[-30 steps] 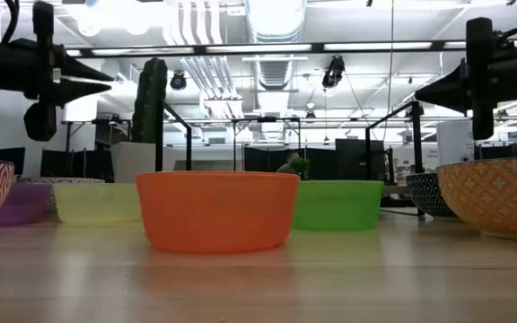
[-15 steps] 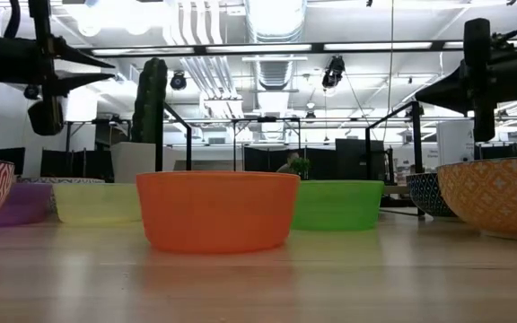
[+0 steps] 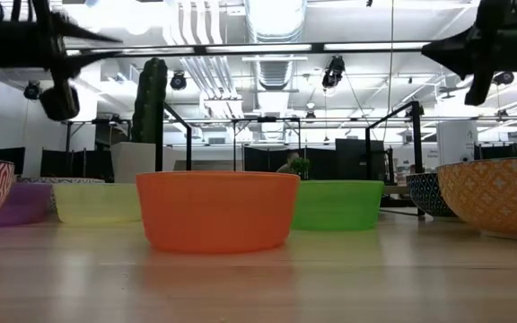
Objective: Place and stack bowls onto a shelf
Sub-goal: Put the left yellow bowl onto the shelf
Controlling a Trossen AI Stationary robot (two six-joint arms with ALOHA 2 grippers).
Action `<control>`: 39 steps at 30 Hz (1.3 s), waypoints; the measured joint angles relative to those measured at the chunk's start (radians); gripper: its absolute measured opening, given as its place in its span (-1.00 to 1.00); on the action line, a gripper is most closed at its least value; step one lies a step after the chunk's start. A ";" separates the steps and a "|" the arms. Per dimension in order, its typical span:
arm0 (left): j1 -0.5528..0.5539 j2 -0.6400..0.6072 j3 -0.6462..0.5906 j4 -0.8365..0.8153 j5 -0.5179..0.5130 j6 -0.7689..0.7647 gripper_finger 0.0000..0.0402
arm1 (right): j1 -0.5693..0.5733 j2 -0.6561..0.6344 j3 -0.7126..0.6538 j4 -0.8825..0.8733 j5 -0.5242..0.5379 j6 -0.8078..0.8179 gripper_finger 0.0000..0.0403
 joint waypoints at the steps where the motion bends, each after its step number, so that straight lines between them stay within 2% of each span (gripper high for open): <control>1: 0.000 0.026 0.022 -0.002 0.014 0.014 -0.82 | -0.002 0.000 0.000 0.008 0.012 -0.022 -0.96; 5: 0.000 0.133 0.148 -0.012 0.064 0.106 -0.82 | -0.013 0.001 0.025 -0.001 0.022 -0.073 -0.96; 8: 0.000 0.198 0.289 -0.179 0.090 0.143 -0.82 | -0.013 0.000 0.094 -0.062 0.017 -0.122 -0.96; 11: 0.000 0.267 0.468 -0.545 0.074 0.105 -0.82 | -0.013 0.000 0.183 -0.227 0.017 -0.134 -0.96; 15: 0.000 0.409 0.704 -1.121 0.061 -0.133 -0.82 | -0.013 0.000 0.286 -0.502 0.017 -0.085 -0.96; 16: 0.001 0.452 0.755 -1.241 0.095 -0.175 -0.82 | -0.013 0.000 0.304 -0.573 0.017 -0.062 -0.96; 18: -0.002 0.546 0.832 -1.391 0.231 -0.169 -0.82 | -0.013 0.000 0.331 -0.685 0.017 -0.026 -0.96; 20: -0.010 0.644 0.881 -1.452 0.361 -0.087 -0.82 | -0.013 0.000 0.348 -0.752 0.017 -0.007 -0.96; 23: -0.014 0.792 0.937 -1.454 0.442 0.061 -0.82 | -0.013 0.000 0.356 -0.808 0.017 0.006 -0.96; 27: -0.007 0.970 1.021 -1.505 0.459 0.177 -0.76 | -0.013 0.000 0.344 -0.810 0.017 0.004 -0.96; 31: 0.004 1.117 1.088 -1.681 0.435 0.186 -0.61 | -0.013 0.000 0.337 -0.811 0.017 -0.002 -0.96; 35: 0.003 1.220 1.117 -1.757 0.340 0.171 -0.43 | -0.013 0.000 0.337 -0.811 0.017 -0.003 -0.96; 39: 0.005 1.280 1.126 -1.749 0.336 0.238 -0.32 | -0.013 0.000 0.337 -0.811 0.017 -0.006 -0.96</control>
